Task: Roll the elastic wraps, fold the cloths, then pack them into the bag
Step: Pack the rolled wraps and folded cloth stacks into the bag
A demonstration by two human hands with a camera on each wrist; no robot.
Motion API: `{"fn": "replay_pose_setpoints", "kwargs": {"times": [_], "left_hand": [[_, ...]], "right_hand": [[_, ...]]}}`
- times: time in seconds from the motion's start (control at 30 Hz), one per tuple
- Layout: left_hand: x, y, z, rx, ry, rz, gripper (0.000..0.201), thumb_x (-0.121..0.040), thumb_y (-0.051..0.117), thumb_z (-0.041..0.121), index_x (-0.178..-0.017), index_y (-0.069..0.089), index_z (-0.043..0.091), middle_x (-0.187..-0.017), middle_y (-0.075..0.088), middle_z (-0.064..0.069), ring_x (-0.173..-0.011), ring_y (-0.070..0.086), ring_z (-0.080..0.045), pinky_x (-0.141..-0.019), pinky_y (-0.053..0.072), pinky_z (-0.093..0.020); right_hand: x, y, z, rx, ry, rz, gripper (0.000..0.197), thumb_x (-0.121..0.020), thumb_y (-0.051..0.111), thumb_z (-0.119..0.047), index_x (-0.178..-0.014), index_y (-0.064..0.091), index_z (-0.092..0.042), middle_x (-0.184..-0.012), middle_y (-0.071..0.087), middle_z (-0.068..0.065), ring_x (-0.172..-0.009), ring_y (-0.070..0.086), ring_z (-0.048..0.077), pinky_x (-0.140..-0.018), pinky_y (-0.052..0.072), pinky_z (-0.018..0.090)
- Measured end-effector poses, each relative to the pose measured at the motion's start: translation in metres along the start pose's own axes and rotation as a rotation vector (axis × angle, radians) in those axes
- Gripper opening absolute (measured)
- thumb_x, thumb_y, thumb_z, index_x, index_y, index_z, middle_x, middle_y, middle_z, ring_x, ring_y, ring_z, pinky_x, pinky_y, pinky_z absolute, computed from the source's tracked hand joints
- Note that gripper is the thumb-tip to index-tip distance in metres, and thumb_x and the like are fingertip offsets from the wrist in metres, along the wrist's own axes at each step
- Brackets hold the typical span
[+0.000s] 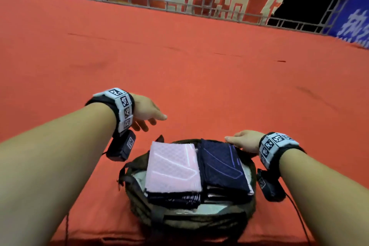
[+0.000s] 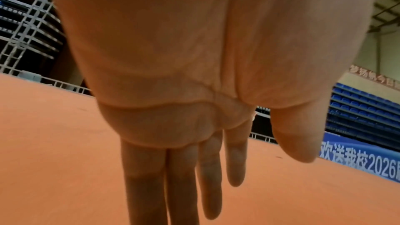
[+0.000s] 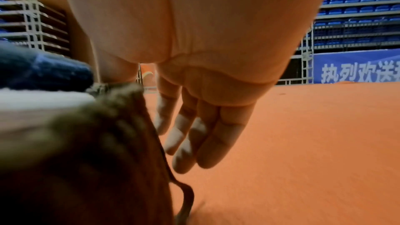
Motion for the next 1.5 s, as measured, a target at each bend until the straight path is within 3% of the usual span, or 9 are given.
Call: {"fn": "replay_pose_setpoints", "kwargs": {"times": [0.27,0.53,0.6,0.73,0.9,1.03,1.2,1.37,1.5], "left_hand": [[0.022,0.011,-0.023,-0.023,-0.164,-0.206,0.039,-0.094,0.067,0.046,-0.124,0.065,0.021,-0.116,0.067,0.002,-0.097,0.072,-0.024,-0.089,0.060,-0.044],[0.062,0.040,-0.036,-0.025,-0.312,-0.322,0.023,-0.095,0.065,0.034,-0.113,0.067,0.019,-0.117,0.068,-0.006,-0.100,0.070,-0.026,-0.082,0.061,-0.042],[0.068,0.044,-0.038,-0.074,-0.316,-0.305,0.024,-0.097,0.062,0.035,-0.113,0.066,0.017,-0.113,0.071,-0.007,-0.101,0.070,-0.026,-0.078,0.058,-0.034],[0.080,0.051,-0.047,0.003,-0.373,-0.259,0.032,-0.098,0.062,0.043,-0.105,0.068,0.012,-0.105,0.073,-0.012,-0.098,0.072,-0.033,-0.081,0.062,-0.045],[0.086,0.048,-0.049,0.065,-0.363,-0.199,0.024,-0.091,0.069,0.034,-0.090,0.056,0.014,-0.097,0.069,-0.019,-0.080,0.065,-0.030,-0.073,0.063,-0.053],[0.103,0.046,-0.038,0.124,-0.388,-0.193,0.015,-0.085,0.063,0.011,-0.099,0.057,0.010,-0.099,0.069,-0.019,-0.085,0.070,-0.033,-0.063,0.063,-0.048],[0.112,0.037,-0.033,-0.017,-0.338,-0.091,0.009,-0.087,0.061,0.018,-0.092,0.056,0.013,-0.089,0.064,-0.007,-0.084,0.063,-0.029,-0.077,0.060,-0.040],[0.116,0.039,-0.036,-0.069,-0.354,-0.031,0.029,-0.091,0.056,0.019,-0.116,0.061,0.005,-0.118,0.068,-0.014,-0.086,0.053,-0.024,-0.070,0.038,-0.027],[0.125,0.055,-0.047,0.011,-0.421,-0.082,0.026,-0.087,0.060,0.028,-0.106,0.060,0.010,-0.103,0.068,-0.011,-0.087,0.062,-0.026,-0.066,0.043,-0.029]], "right_hand": [[0.029,0.007,0.025,-0.239,0.180,-0.029,0.031,-0.100,0.049,-0.037,-0.094,0.063,-0.010,-0.089,0.066,0.011,-0.072,0.060,0.028,-0.070,0.055,0.041],[0.084,0.019,0.037,-0.139,0.279,-0.024,0.031,-0.096,0.056,-0.038,-0.110,0.065,-0.013,-0.104,0.067,0.007,-0.093,0.059,0.026,-0.077,0.040,0.028],[0.089,0.024,0.038,-0.151,0.294,-0.025,0.030,-0.093,0.059,-0.035,-0.110,0.065,-0.012,-0.107,0.069,0.010,-0.096,0.062,0.028,-0.079,0.045,0.030],[0.097,0.029,0.034,-0.150,0.318,0.024,0.013,-0.098,0.052,-0.020,-0.101,0.061,-0.012,-0.098,0.069,0.011,-0.086,0.061,0.028,-0.071,0.041,0.027],[0.108,0.023,0.021,-0.250,0.349,0.132,0.032,-0.102,0.044,-0.019,-0.128,0.059,-0.009,-0.125,0.066,0.016,-0.112,0.062,0.034,-0.090,0.046,0.032],[0.123,0.006,0.010,-0.267,0.321,0.201,0.018,-0.104,0.039,-0.019,-0.106,0.054,-0.010,-0.099,0.066,0.015,-0.082,0.056,0.030,-0.072,0.041,0.033],[0.141,-0.009,-0.006,-0.270,0.315,0.253,0.015,-0.105,0.038,-0.021,-0.104,0.051,-0.013,-0.090,0.060,0.010,-0.079,0.055,0.029,-0.072,0.040,0.032],[0.147,-0.009,-0.013,-0.336,0.317,0.276,0.014,-0.102,0.045,-0.028,-0.105,0.055,-0.018,-0.087,0.067,0.004,-0.077,0.066,0.028,-0.072,0.053,0.037],[0.152,0.005,-0.012,-0.378,0.328,0.228,0.012,-0.095,0.056,-0.025,-0.106,0.056,-0.026,-0.082,0.071,0.003,-0.068,0.068,0.026,-0.064,0.056,0.036]]}}
Point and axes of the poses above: each hand's wrist, its own x-axis away from the middle knuckle, its own y-axis out of the palm, z = x × y, the point moved 6 cm from there along -x, towards the middle knuckle
